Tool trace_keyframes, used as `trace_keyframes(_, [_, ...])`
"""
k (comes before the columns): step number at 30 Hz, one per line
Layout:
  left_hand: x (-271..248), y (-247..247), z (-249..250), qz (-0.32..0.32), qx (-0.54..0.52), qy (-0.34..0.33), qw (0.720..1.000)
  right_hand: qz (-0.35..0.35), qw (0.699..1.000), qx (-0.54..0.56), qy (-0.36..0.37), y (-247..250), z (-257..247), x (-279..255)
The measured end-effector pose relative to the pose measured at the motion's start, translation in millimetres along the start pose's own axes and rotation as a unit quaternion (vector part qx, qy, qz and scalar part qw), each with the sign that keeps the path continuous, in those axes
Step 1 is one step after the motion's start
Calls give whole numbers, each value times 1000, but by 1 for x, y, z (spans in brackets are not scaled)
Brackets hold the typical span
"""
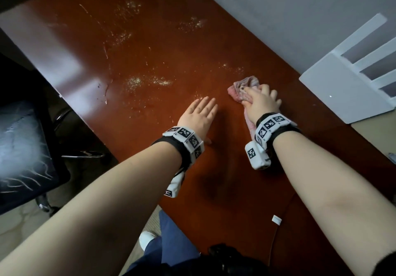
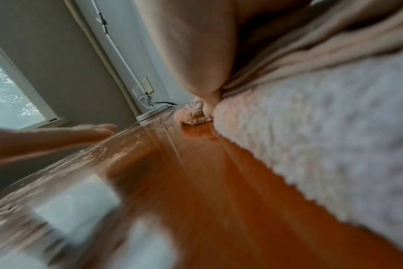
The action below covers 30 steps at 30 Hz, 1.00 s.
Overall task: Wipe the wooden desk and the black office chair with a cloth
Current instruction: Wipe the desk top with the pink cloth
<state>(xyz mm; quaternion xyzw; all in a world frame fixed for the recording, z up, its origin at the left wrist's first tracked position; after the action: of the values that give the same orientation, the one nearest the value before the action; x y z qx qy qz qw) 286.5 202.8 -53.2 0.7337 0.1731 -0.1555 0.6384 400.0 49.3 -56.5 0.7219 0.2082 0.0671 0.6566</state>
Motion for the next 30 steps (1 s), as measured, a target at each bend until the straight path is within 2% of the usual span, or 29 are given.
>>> trace_keyframes(8, [-78, -47, -69, -26, -52, 146, 988, -18, 999, -16, 38, -22, -63, -69])
trace_keyframes(16, [-135, -88, -103, -39, -170, 264, 949, -19, 993, -45, 106, -44, -130, -129])
trace_keyframes(21, [-144, -103, -119, -22, -203, 302, 931, -21, 984, -48, 171, -55, -163, -164])
trace_keyframes(25, [-143, -109, -130, -37, -224, 337, 914, -46, 968, -41, 242, -59, -176, -185])
trace_keyframes(30, [-135, -113, -159, -74, -197, 337, 918, -69, 956, -30, 282, -58, -179, -180])
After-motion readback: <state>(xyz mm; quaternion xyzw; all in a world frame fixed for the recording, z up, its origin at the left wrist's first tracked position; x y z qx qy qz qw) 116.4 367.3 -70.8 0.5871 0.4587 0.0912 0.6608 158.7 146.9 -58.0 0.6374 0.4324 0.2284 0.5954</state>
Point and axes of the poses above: each hand's wrist, its own x-axis towards the middle knuckle, its own y-axis out of the back of the hand, z = x × y, the point moved 4 cm from there along x, towards the middle knuckle, and after that the axes turned 13 degrees about y, right-handed, at the moved point
